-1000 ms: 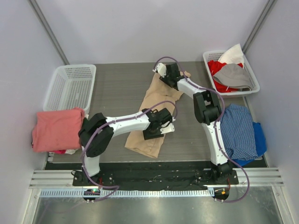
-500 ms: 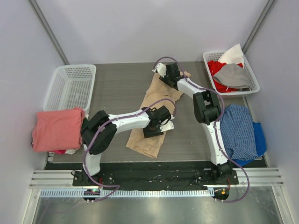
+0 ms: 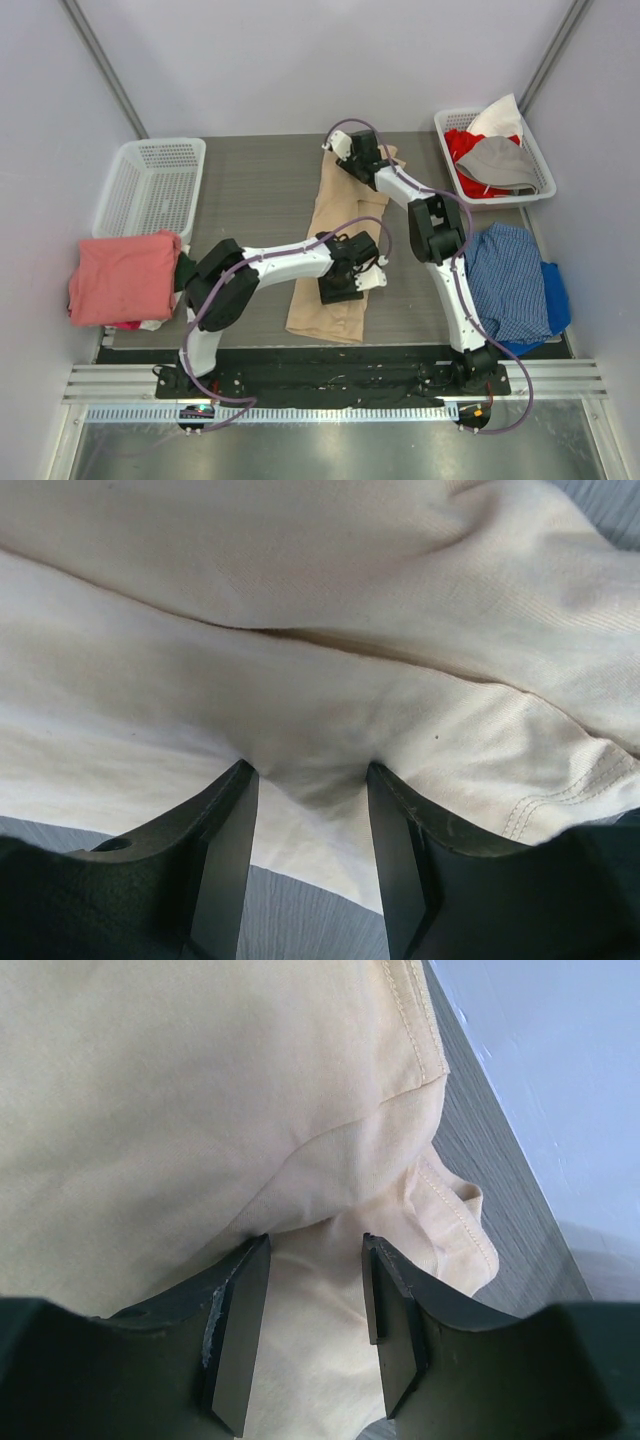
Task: Fold and stack the t-shirts
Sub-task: Rotate the tshirt 90 degrees, then grab the bottom of the folded rectangular tshirt with both arms
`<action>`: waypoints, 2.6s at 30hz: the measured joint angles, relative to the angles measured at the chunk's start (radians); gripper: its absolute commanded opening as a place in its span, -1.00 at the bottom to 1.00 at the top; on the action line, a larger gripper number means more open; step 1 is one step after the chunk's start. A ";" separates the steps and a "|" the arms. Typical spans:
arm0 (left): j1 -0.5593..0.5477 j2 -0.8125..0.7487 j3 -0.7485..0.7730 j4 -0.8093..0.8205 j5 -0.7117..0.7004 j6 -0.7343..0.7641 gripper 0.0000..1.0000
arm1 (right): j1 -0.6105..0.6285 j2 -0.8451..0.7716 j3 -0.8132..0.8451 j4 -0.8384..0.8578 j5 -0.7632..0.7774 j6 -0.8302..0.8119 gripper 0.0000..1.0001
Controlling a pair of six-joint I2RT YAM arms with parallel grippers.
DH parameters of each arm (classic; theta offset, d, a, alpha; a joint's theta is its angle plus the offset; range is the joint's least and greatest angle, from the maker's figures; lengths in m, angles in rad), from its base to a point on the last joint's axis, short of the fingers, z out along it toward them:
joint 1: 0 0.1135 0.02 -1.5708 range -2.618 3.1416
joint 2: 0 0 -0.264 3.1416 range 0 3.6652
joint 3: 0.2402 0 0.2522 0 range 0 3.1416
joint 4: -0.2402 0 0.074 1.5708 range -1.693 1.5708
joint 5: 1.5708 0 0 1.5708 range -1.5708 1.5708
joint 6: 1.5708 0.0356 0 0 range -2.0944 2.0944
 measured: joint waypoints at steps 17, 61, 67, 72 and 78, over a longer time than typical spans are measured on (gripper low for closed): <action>0.001 0.097 0.143 -0.027 0.085 -0.001 0.05 | 0.040 0.098 0.139 0.027 -0.018 -0.011 0.01; 0.130 0.142 0.210 -0.056 0.098 0.030 0.04 | 0.063 0.238 0.262 0.219 0.047 -0.138 0.02; 0.130 0.142 0.212 -0.058 0.098 0.030 0.05 | 0.064 0.232 0.232 0.271 0.071 -0.144 0.06; 0.131 0.141 0.212 -0.058 0.097 0.029 0.06 | 0.064 0.229 0.222 0.294 0.088 -0.147 0.27; 0.131 0.139 0.212 -0.057 0.087 0.028 0.07 | 0.063 0.229 0.221 0.335 0.130 -0.164 0.51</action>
